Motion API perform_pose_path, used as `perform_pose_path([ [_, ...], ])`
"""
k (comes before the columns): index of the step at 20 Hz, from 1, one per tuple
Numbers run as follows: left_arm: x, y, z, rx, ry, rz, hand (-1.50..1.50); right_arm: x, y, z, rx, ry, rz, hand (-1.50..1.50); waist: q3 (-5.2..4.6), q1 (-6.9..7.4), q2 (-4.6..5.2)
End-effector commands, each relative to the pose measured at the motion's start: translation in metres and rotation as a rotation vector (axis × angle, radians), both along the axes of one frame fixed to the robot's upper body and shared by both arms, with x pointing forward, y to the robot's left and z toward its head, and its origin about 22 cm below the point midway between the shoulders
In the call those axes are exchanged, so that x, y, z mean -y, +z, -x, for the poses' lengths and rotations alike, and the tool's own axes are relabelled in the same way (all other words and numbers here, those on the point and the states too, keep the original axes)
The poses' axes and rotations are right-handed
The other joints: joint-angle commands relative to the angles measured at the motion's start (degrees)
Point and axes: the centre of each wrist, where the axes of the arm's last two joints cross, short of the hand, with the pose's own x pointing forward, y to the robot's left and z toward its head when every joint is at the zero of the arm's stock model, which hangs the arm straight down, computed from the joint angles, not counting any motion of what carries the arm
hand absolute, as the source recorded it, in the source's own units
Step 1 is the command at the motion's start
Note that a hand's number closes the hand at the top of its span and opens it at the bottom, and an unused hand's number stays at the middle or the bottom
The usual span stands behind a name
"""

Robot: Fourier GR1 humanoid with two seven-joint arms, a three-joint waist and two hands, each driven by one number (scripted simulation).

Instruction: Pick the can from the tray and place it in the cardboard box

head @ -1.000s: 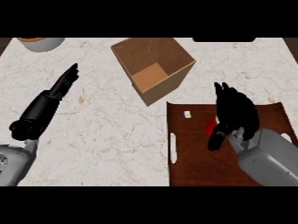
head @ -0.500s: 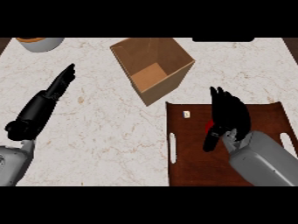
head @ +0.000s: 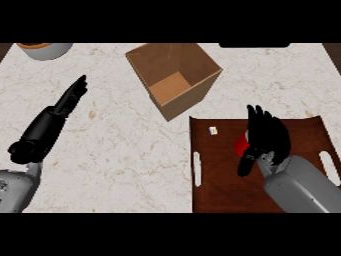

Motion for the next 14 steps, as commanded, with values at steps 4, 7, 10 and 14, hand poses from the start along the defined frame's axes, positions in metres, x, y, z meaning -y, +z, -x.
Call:
perform_pose_path([
  [4, 0.001, 0.021, -0.017, 0.006, 0.008, 0.004, 0.0, 0.02, -0.013, -0.004, -0.077, -0.096, 0.047, -1.5, 0.02, -0.09, 0.12],
  [7, -0.001, 0.004, -0.006, 0.009, -0.006, -0.001, 0.0, 0.002, -0.02, -0.01, -0.021, 0.023, 0.057, 1.5, 0.02, 0.34, 0.15],
  [10, -0.002, 0.005, -0.014, -0.018, -0.007, 0.004, 0.0, 0.001, -0.028, -0.006, 0.056, 0.052, 0.106, 1.5, 0.02, 0.14, 0.15],
  [14, 0.002, 0.018, 0.004, -0.005, -0.009, -0.005, 0.0, 0.005, -0.022, -0.017, 0.115, 0.064, 0.149, 1.5, 0.03, 0.44, 0.08],
])
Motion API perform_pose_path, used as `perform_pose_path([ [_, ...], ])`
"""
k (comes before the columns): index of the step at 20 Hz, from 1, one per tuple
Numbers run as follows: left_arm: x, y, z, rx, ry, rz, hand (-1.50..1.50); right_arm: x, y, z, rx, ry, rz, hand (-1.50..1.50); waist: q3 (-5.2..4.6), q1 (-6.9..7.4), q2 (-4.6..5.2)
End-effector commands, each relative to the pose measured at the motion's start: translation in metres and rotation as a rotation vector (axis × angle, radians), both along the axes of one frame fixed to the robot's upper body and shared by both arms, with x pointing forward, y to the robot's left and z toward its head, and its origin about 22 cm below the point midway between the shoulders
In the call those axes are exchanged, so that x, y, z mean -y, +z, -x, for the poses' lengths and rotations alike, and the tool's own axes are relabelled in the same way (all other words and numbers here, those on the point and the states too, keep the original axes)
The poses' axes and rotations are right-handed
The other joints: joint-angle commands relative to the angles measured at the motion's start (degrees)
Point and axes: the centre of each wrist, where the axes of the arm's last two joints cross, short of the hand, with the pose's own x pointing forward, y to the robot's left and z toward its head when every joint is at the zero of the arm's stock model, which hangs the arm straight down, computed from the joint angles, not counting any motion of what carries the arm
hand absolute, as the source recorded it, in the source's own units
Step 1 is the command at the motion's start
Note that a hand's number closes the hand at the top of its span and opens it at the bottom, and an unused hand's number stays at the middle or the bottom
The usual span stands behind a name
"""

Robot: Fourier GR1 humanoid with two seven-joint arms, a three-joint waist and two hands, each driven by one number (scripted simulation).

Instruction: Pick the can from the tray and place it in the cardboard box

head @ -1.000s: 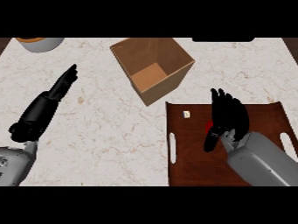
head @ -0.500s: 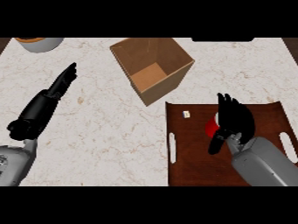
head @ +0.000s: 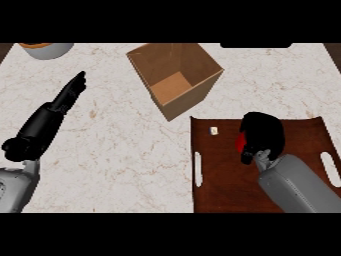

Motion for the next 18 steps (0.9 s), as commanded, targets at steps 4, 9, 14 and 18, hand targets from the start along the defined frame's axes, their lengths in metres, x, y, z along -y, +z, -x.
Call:
perform_pose_path([
  [4, 0.019, 0.004, -0.004, 0.014, -0.055, -0.013, 0.0, -0.118, 0.031, -0.002, 0.1, 0.181, -0.034, 1.5, 0.03, 3.13, 0.67],
  [9, 0.043, 0.015, -0.012, 0.053, -0.185, 0.001, 0.0, -0.166, 0.059, -0.004, 0.169, 0.404, -0.173, 1.5, 0.05, 11.04, 3.31],
  [14, 0.056, 0.018, -0.016, 0.055, -0.217, -0.001, 0.0, -0.191, 0.094, -0.022, 0.348, 0.47, -0.139, 1.5, -0.08, 12.08, 2.88],
  [18, 0.054, 0.019, -0.019, 0.052, -0.199, -0.017, 0.0, -0.211, 0.116, -0.031, 0.466, 0.52, -0.036, 1.5, -0.2, 11.62, 2.26],
])
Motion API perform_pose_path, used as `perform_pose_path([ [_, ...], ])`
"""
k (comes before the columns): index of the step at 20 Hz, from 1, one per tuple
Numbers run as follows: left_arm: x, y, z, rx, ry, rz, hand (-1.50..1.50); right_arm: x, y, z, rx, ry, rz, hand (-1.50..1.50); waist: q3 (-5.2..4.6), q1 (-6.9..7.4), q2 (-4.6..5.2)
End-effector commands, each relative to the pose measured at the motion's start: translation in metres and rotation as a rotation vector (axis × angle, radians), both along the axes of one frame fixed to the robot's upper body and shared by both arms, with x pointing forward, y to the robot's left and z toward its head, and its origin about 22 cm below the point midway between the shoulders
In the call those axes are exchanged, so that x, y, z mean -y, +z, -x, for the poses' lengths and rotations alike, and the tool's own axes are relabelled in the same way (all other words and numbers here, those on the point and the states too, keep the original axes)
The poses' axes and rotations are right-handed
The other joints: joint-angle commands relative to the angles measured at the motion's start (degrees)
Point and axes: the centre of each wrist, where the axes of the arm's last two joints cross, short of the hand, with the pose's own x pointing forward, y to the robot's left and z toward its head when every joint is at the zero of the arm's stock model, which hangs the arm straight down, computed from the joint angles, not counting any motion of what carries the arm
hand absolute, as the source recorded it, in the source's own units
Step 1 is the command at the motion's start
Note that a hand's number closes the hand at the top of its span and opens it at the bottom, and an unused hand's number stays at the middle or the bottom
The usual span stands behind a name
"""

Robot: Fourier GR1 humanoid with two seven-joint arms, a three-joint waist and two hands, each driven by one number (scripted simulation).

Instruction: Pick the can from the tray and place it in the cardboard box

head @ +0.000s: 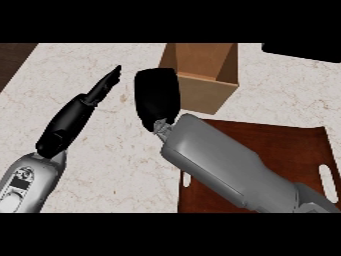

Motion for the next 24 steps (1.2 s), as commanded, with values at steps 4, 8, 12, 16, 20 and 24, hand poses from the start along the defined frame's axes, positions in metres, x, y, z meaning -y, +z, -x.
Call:
perform_pose_path([
  [4, 0.0, -0.007, -0.005, -0.009, 0.005, -0.011, 0.0, -0.031, 0.055, -0.015, 0.203, -0.032, -0.064, 1.5, -0.16, -0.58, -0.4],
  [8, -0.006, -0.01, -0.01, -0.023, 0.042, -0.017, 0.0, -0.036, 0.087, -0.023, 0.288, -0.2, -0.208, 1.5, -0.14, -2.51, -0.7],
  [12, -0.016, -0.015, -0.004, -0.022, 0.043, -0.022, 0.0, -0.035, 0.096, -0.036, 0.363, -0.338, -0.302, 1.5, -0.14, -3.13, -1.16],
  [16, -0.014, -0.019, -0.003, -0.026, 0.073, -0.002, 0.0, -0.027, 0.095, -0.053, 0.379, -0.426, -0.323, 1.5, -0.08, -4.93, -1.13],
  [20, -0.02, -0.015, -0.003, -0.015, 0.104, 0.012, 0.0, -0.019, 0.097, -0.069, 0.373, -0.473, -0.339, 1.5, -0.03, -5.99, -1.12],
  [24, -0.038, -0.018, -0.004, -0.03, 0.14, -0.005, 0.0, -0.007, 0.088, -0.087, 0.333, -0.521, -0.214, 1.5, -0.01, -7.23, -1.32],
])
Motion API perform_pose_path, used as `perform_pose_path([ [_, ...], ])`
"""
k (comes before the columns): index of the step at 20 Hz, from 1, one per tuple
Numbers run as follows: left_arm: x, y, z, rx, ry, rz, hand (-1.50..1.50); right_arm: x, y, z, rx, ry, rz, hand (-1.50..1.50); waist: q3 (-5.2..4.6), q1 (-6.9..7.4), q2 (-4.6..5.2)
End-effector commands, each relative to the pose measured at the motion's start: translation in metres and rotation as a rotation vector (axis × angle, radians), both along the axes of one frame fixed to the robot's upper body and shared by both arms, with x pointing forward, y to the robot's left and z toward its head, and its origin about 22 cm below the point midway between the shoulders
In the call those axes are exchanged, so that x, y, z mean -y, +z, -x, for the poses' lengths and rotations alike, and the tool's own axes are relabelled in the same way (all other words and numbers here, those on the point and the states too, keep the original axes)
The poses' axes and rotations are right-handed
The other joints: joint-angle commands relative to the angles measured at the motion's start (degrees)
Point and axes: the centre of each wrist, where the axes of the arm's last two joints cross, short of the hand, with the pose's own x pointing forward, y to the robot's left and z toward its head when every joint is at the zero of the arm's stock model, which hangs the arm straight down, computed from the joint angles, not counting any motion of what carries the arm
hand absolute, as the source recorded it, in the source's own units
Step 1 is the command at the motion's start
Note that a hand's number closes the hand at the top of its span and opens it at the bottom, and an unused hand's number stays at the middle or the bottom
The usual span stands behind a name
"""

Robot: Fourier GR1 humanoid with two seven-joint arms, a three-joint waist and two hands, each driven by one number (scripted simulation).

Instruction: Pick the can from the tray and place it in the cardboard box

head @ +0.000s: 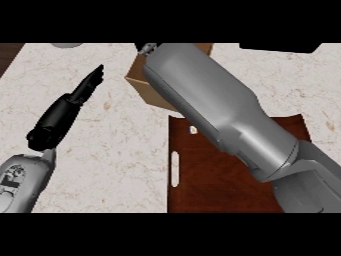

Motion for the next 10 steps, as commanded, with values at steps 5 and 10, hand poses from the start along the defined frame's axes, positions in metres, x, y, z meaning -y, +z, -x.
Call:
perform_pose_path([
  [5, -0.007, 0.001, -0.001, -0.008, 0.021, 0.009, 0.0, 0.028, -0.028, -0.027, -0.334, -0.131, -0.076, 1.5, 0.06, -1.41, 0.04],
  [10, -0.006, 0.004, 0.013, -0.001, 0.05, 0.001, 0.0, 0.041, -0.036, -0.035, -0.48, -0.069, -0.103, 1.5, 0.18, -3.09, -0.8],
])
